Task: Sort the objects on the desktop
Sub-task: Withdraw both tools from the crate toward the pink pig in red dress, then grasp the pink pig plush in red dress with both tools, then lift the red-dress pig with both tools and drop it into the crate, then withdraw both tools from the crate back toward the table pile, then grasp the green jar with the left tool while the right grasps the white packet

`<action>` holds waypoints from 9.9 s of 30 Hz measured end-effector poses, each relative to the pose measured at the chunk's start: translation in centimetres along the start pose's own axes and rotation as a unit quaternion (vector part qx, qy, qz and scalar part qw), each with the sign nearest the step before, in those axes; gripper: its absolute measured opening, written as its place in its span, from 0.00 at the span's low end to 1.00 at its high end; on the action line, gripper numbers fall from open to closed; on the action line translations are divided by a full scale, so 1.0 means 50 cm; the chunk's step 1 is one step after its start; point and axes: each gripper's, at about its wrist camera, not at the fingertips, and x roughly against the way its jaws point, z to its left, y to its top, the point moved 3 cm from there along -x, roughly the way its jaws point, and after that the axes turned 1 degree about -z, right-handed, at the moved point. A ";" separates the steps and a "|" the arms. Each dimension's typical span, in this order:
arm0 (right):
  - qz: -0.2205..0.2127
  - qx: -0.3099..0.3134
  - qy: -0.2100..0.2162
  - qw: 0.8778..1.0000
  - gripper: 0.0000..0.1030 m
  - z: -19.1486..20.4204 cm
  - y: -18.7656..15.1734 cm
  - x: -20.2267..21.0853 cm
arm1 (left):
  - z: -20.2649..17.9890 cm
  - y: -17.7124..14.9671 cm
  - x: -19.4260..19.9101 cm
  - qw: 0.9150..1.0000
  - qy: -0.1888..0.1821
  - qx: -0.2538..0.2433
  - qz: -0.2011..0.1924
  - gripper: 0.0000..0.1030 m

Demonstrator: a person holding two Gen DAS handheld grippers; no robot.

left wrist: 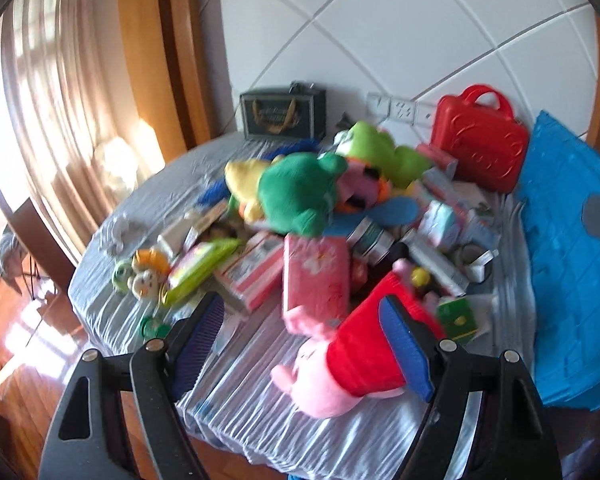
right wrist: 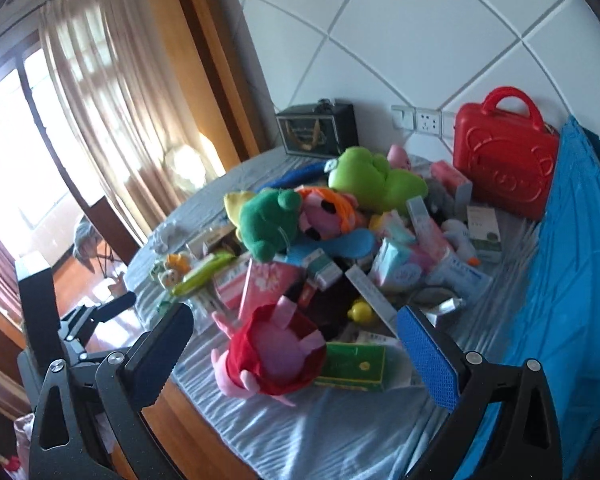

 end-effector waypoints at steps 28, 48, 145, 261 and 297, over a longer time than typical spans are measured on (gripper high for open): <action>0.152 -0.054 -0.183 0.970 1.00 0.020 -0.273 -0.158 | -0.023 -0.176 -0.165 0.970 -0.174 -0.136 0.101 0.78; 0.101 -0.166 -0.126 0.973 1.00 0.024 -0.385 -0.067 | 0.026 -0.256 -0.072 0.975 -0.142 -0.127 0.111 0.78; 0.035 -0.264 -0.166 0.949 0.73 -0.771 -0.105 0.424 | -1.137 0.168 0.073 0.881 -0.299 -0.362 0.064 0.80; 0.166 -0.013 -0.007 0.986 1.00 0.242 -0.128 -0.515 | 0.469 -0.182 -0.433 0.983 -0.037 -0.030 0.178 0.44; 0.210 0.098 -0.075 0.970 0.79 0.427 -0.161 -0.731 | 0.543 -0.156 -0.477 0.985 -0.068 -0.069 0.140 0.43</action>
